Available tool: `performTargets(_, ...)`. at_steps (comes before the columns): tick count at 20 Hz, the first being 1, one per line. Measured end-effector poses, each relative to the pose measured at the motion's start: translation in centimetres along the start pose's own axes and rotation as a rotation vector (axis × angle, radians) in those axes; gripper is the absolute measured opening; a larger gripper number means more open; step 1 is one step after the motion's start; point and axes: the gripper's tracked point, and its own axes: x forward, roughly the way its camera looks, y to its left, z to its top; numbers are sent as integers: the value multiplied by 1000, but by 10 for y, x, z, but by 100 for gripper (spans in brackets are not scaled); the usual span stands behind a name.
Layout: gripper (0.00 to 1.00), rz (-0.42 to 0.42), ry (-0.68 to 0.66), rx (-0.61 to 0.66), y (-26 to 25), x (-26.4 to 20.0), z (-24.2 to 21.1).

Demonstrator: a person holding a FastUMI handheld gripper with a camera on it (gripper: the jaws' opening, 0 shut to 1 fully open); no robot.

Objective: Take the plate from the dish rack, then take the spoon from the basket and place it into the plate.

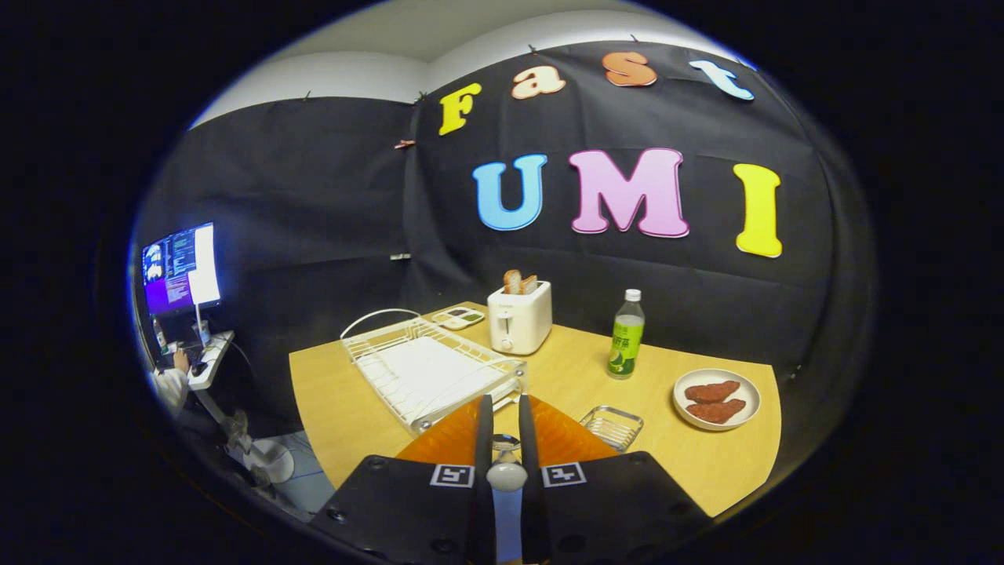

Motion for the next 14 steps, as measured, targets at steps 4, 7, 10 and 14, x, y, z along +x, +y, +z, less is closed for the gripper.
performTargets(4, 16, 90, 69, -20, 29, 11, -40)
performTargets(7, 17, 102, 147, -37, 33, 19, -80)
performTargets(10, 17, 96, 202, -43, 30, 22, -106)
performTargets(14, 19, 98, 220, -37, 30, 21, -115)
